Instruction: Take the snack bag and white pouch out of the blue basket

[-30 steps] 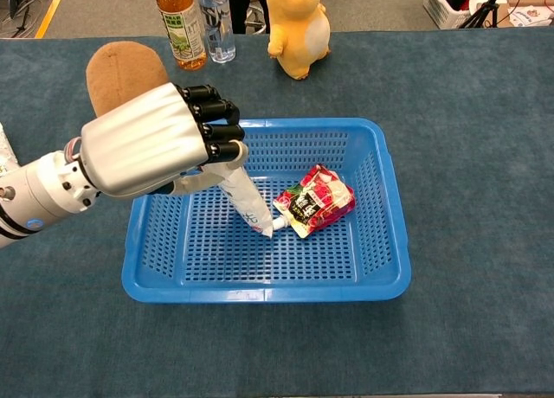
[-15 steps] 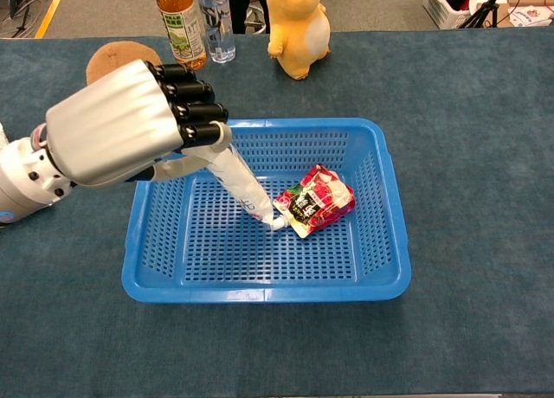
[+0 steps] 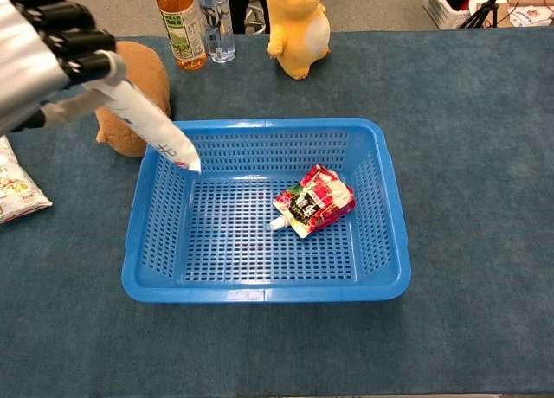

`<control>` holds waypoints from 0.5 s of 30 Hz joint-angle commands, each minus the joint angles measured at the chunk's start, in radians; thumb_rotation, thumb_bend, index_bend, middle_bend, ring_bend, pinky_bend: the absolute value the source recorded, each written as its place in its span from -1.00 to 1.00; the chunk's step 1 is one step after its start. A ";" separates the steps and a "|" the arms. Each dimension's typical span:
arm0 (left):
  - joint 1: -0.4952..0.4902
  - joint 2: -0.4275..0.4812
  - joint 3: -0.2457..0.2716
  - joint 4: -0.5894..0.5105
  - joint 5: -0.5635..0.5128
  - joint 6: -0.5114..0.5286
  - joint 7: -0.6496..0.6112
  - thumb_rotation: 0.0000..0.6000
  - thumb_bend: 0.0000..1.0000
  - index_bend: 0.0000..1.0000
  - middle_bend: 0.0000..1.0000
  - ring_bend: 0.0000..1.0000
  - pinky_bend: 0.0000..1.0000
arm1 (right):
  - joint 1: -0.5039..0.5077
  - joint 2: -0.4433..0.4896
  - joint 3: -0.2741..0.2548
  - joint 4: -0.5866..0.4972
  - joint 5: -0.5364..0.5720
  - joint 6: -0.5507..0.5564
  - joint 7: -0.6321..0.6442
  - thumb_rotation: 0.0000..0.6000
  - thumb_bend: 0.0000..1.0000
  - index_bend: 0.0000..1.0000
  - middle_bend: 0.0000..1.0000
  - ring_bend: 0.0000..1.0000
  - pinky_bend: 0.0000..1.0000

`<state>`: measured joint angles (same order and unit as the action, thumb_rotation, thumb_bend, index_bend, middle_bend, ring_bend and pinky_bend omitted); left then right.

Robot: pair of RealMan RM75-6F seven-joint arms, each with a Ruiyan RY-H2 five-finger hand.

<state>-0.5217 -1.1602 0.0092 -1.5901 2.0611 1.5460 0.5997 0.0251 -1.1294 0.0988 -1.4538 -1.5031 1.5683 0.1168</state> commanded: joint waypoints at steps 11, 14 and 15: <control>0.302 0.055 0.065 0.020 -0.146 0.191 0.017 1.00 -0.20 0.60 0.48 -0.06 0.07 | 0.013 -0.004 -0.003 -0.026 -0.001 -0.023 -0.035 1.00 -0.84 -0.50 -0.36 -0.45 -0.08; 0.332 0.029 0.077 0.038 -0.180 0.176 -0.016 1.00 -0.21 0.35 0.37 -0.10 0.06 | 0.019 -0.004 -0.002 -0.031 0.000 -0.031 -0.046 1.00 -0.84 -0.50 -0.36 -0.45 -0.08; 0.337 0.023 0.077 0.038 -0.191 0.169 -0.027 1.00 -0.21 0.15 0.26 -0.12 0.06 | 0.021 -0.003 -0.002 -0.033 0.001 -0.033 -0.049 1.00 -0.84 -0.50 -0.36 -0.45 -0.08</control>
<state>-0.1949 -1.1248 0.0799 -1.5591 1.8851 1.7235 0.5876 0.0444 -1.1331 0.0963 -1.4850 -1.5030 1.5377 0.0699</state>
